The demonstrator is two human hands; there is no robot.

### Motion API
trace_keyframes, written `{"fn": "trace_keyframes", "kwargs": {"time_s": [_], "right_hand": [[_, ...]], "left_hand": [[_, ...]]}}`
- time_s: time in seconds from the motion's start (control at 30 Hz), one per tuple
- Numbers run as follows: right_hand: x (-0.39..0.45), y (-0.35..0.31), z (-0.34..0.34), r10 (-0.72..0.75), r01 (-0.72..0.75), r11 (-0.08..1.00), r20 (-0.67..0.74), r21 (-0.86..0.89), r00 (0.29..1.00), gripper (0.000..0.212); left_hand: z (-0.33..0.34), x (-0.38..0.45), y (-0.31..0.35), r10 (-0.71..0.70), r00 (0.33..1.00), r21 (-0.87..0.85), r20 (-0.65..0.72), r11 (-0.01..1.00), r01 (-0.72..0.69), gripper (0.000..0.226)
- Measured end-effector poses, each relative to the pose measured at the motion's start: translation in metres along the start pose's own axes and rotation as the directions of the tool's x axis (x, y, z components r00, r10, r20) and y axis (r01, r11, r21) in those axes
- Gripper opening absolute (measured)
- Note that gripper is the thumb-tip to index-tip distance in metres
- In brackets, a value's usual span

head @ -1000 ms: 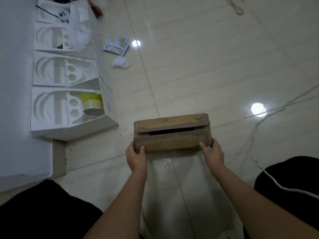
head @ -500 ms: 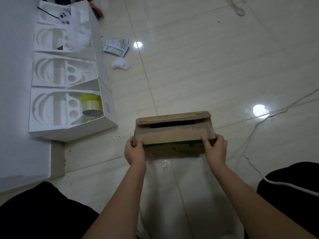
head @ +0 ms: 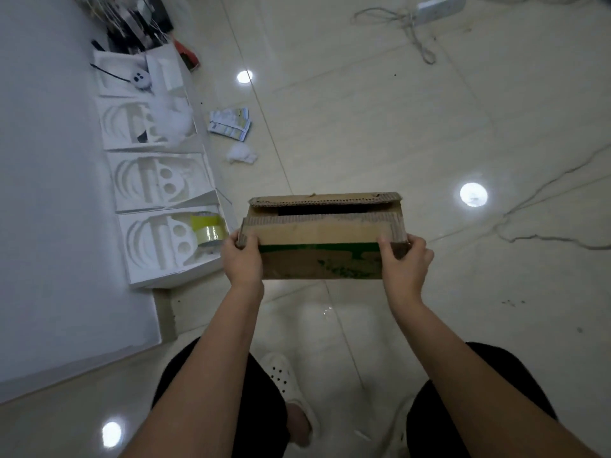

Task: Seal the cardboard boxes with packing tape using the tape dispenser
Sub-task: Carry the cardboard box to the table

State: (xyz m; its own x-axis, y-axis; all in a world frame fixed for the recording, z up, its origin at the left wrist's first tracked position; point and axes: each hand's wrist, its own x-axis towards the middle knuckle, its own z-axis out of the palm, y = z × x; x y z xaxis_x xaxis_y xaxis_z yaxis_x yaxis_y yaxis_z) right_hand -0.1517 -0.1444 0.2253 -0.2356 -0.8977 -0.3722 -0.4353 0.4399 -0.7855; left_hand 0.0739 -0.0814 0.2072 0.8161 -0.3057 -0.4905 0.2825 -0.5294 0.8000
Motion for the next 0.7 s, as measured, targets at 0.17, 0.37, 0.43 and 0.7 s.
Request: {"fn": "trace_keyframes", "kwargs": {"time_s": [0.17,0.37,0.43,0.7], "right_hand": [[-0.048,-0.128,-0.045,-0.036,0.038,0.996,-0.031,0.076,0.999,0.049],[-0.101,-0.281,-0.102,-0.091,0.101,0.987,-0.086,0.127,0.992,0.044],[-0.112,-0.319,-0.118,-0.114,0.129,0.98,-0.107,0.149,0.988,0.045],[-0.095,-0.413,-0.153,-0.148,0.183,0.961,-0.171,0.207,0.974,0.044]], "left_hand": [[-0.055,-0.04,0.124,0.057,0.998,0.017,0.013,0.998,-0.057,0.018],[-0.116,-0.088,0.274,0.119,0.989,0.0,0.09,0.993,-0.119,0.022],[-0.126,-0.099,0.316,0.142,0.985,-0.017,0.098,0.99,-0.141,0.022],[-0.113,-0.121,0.44,0.247,0.959,-0.064,0.141,0.969,-0.24,0.034]]}}
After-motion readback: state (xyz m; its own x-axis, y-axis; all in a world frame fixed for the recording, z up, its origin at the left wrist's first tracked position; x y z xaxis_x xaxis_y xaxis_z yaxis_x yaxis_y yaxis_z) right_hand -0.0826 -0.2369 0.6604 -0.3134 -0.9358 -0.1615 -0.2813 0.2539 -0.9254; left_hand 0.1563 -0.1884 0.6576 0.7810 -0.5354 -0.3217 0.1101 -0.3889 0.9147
